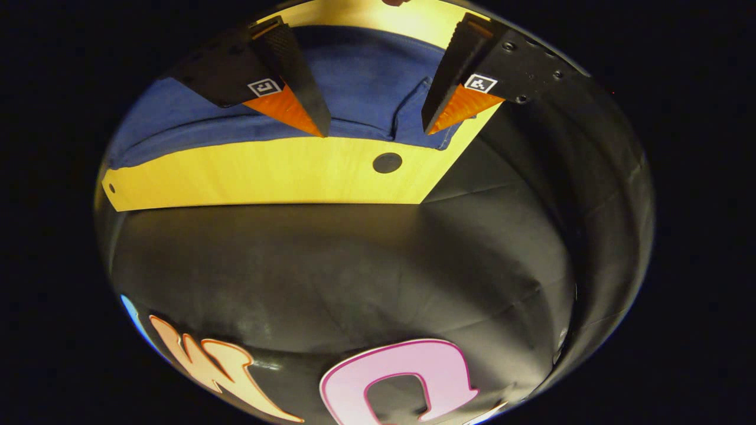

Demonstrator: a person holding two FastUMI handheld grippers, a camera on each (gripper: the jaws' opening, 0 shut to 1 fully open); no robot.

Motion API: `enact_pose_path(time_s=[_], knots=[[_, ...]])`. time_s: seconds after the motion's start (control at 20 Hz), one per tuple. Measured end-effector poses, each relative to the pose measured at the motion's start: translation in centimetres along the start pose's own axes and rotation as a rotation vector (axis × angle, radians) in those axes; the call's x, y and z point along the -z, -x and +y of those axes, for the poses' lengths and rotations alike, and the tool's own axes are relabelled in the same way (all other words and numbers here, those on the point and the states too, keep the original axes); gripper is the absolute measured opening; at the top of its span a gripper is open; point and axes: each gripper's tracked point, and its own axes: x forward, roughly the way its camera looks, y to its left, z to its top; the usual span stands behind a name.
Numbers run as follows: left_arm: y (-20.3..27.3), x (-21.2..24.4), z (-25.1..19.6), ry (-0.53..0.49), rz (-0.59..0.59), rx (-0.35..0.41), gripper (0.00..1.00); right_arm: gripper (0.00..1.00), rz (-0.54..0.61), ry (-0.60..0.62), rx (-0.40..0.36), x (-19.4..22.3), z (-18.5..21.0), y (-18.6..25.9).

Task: Grasp the waist and the cuffs of the jeans and fold them to make the two legs overlap; first hold the waist and fold one-third of the jeans toward the cuffs, then hold the cuffs and fold the remaining one-third in the same direction to finish folding.

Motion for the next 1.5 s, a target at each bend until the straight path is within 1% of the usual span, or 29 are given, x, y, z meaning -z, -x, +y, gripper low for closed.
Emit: enact_pose_path(time_s=[0.1, 0.15, 0.2, 0.25, 0.3, 0.35, 0.4, 0.45, 0.55, 0.65, 0.75, 0.8, 0.85, 0.95, 1.0, 1.1, 1.15, 1.2, 1.35, 1.45, 1.5], knots=[[2.6, 0.0, -2.5, 0.062, -0.014, 0.046, 0.96, 0.94, 0.036, -0.014, 0.026, 0.9, -3.0, 0.8], [3.6, 0.1, -3.6, 0.092, -0.020, 0.064, 0.96, 0.98, 0.058, -0.020, 0.038, 1.5, -4.2, 1.1], [4.4, 0.3, -4.5, 0.109, -0.024, 0.079, 0.96, 0.94, 0.077, -0.026, 0.045, 2.1, -5.1, 1.3], [5.2, 0.7, -5.2, 0.108, -0.015, 0.084, 0.95, 0.98, 0.089, -0.029, 0.047, 2.4, -5.7, 1.5], [5.9, 1.3, -5.7, 0.096, -0.008, 0.087, 0.96, 0.98, 0.102, -0.026, 0.044, 2.6, -6.1, 1.5], [6.5, 1.9, -6.1, 0.081, 0.001, 0.090, 0.96, 0.94, 0.113, -0.019, 0.039, 3.0, -6.4, 1.4], [7.2, 2.7, -6.4, 0.068, 0.015, 0.090, 0.96, 0.94, 0.133, -0.012, 0.035, 3.8, -7.0, 1.2], [7.8, 3.3, -6.7, 0.060, 0.026, 0.090, 0.96, 0.98, 0.156, -0.011, 0.027, 4.6, -7.3, 0.9], [9.1, 4.4, -7.1, 0.061, 0.039, 0.093, 0.96, 0.98, 0.208, -0.009, 0.023, 6.3, -7.7, 0.5], [10.1, 4.6, -7.6, 0.073, 0.053, 0.097, 0.96, 0.98, 0.221, -0.004, 0.006, 7.1, -7.8, 0.3], [10.9, 4.2, -7.9, 0.081, 0.043, 0.097, 0.96, 0.98, 0.233, 0.005, -0.008, 7.7, -7.8, -0.2], [11.2, 4.0, -7.9, 0.075, 0.038, 0.093, 0.96, 0.94, 0.246, -0.001, -0.011, 8.1, -7.7, -0.6], [11.4, 4.0, -7.8, 0.062, 0.043, 0.087, 0.96, 0.95, 0.257, -0.015, -0.015, 8.3, -7.6, -0.7], [11.9, 3.8, -8.0, 0.037, 0.043, 0.082, 0.96, 0.94, 0.252, -0.013, -0.023, 8.4, -7.7, -0.7], [12.0, 3.6, -8.2, 0.030, 0.038, 0.085, 0.96, 0.98, 0.234, -0.005, -0.025, 8.3, -7.8, -0.8], [12.5, 3.5, -8.6, 0.017, 0.037, 0.088, 0.96, 0.98, 0.216, -0.009, -0.032, 8.3, -7.8, -0.7], [12.8, 3.6, -8.9, 0.012, 0.041, 0.087, 1.00, 0.96, 0.218, -0.028, -0.051, 8.4, -7.5, -0.7], [13.0, 3.7, -9.2, 0.013, 0.042, 0.087, 0.96, 0.92, 0.228, -0.055, -0.064, 8.7, -6.9, -0.5], [13.7, 4.0, -9.9, 0.025, 0.048, 0.090, 0.96, 0.45, 0.221, -0.065, -0.078, 8.8, -6.5, -1.0], [14.2, 4.3, -10.1, 0.046, 0.057, 0.092, 0.96, 0.30, 0.218, -0.088, -0.088, 8.9, -6.4, -0.9], [14.5, 4.3, -10.1, 0.054, 0.055, 0.091, 1.00, 0.24, 0.208, -0.102, -0.094, 8.8, -6.4, -0.9]])
